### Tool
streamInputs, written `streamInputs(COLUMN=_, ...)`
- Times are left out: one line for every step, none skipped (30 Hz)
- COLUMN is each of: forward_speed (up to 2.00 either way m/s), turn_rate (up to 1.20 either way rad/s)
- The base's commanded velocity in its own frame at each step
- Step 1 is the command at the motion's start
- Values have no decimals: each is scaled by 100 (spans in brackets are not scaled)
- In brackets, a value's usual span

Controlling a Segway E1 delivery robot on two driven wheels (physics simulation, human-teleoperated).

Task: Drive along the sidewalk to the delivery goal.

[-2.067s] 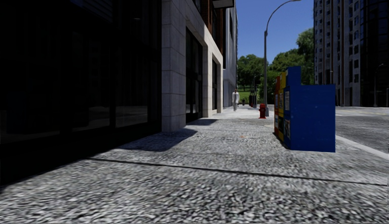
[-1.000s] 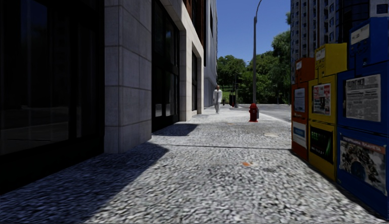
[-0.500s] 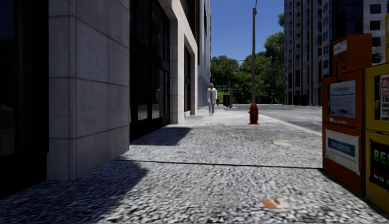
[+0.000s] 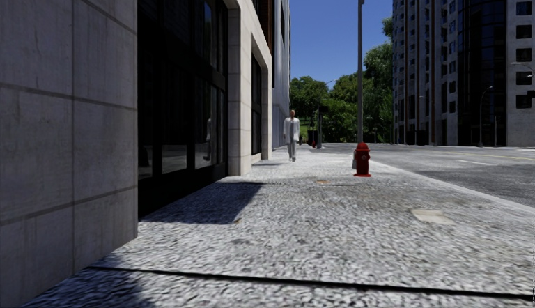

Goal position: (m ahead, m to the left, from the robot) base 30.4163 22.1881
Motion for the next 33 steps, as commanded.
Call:
streamInputs(forward_speed=200, turn_rate=-22)
streamInputs(forward_speed=200, turn_rate=-25)
streamInputs(forward_speed=200, turn_rate=-25)
streamInputs(forward_speed=200, turn_rate=-25)
streamInputs(forward_speed=200, turn_rate=-25)
streamInputs(forward_speed=200, turn_rate=-25)
streamInputs(forward_speed=200, turn_rate=-25)
streamInputs(forward_speed=200, turn_rate=-25)
streamInputs(forward_speed=200, turn_rate=-25)
streamInputs(forward_speed=200, turn_rate=-25)
streamInputs(forward_speed=200, turn_rate=-25)
streamInputs(forward_speed=200, turn_rate=-26)
streamInputs(forward_speed=200, turn_rate=-30)
streamInputs(forward_speed=200, turn_rate=-32)
streamInputs(forward_speed=200, turn_rate=-32)
streamInputs(forward_speed=200, turn_rate=-32)
streamInputs(forward_speed=200, turn_rate=-32)
streamInputs(forward_speed=200, turn_rate=-32)
streamInputs(forward_speed=200, turn_rate=-32)
streamInputs(forward_speed=200, turn_rate=-33)
streamInputs(forward_speed=200, turn_rate=-33)
streamInputs(forward_speed=200, turn_rate=-33)
streamInputs(forward_speed=200, turn_rate=-33)
streamInputs(forward_speed=200, turn_rate=-33)
streamInputs(forward_speed=200, turn_rate=-33)
streamInputs(forward_speed=200, turn_rate=-33)
streamInputs(forward_speed=200, turn_rate=-33)
streamInputs(forward_speed=200, turn_rate=-33)
streamInputs(forward_speed=200, turn_rate=-33)
streamInputs(forward_speed=200, turn_rate=-33)
streamInputs(forward_speed=200, turn_rate=-33)
streamInputs(forward_speed=200, turn_rate=-33)
streamInputs(forward_speed=200, turn_rate=-33)
